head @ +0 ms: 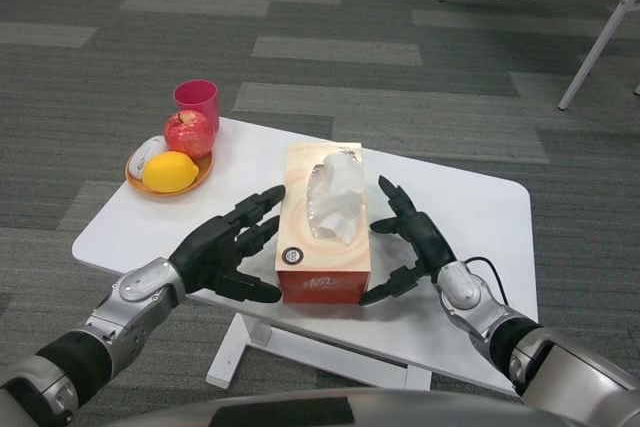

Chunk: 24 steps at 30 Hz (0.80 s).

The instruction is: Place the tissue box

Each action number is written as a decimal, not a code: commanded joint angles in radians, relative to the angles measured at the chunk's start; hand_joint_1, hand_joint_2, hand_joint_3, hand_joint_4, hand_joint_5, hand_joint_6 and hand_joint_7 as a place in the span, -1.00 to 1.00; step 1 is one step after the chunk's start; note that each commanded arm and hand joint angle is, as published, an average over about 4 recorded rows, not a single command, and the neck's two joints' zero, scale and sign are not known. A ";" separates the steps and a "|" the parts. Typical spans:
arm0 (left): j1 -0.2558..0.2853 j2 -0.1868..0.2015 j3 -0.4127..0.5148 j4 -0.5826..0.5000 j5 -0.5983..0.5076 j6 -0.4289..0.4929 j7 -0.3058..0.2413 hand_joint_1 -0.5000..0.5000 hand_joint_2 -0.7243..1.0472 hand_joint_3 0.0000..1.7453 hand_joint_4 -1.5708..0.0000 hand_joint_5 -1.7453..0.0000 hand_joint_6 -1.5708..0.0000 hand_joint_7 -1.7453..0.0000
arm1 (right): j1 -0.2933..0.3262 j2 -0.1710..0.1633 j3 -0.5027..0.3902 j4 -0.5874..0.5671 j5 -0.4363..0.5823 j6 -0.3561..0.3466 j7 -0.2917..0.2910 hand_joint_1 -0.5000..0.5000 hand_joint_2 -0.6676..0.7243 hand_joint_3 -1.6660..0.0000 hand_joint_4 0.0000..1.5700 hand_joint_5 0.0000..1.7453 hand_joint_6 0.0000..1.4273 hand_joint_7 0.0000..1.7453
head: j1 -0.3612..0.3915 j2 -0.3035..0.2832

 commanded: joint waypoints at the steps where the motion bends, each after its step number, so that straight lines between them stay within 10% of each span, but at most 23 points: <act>1: 0.037 0.011 0.023 0.011 0.007 0.025 -0.004 1.00 0.70 -1.00 1.00 0.88 1.00 1.00 | 0.029 -0.015 -0.052 -0.024 0.003 0.005 0.006 -0.67 -0.45 0.71 -0.71 -0.08 -1.00 -0.92 | 0.005 0.005; 24: 0.099 0.032 0.154 -0.080 0.013 0.021 -0.008 1.00 0.70 -1.00 1.00 0.88 1.00 1.00 | 0.098 -0.036 -0.180 -0.066 0.001 -0.002 0.026 -0.67 -0.45 0.71 -0.80 -0.11 -1.00 -0.92 | 0.015 0.013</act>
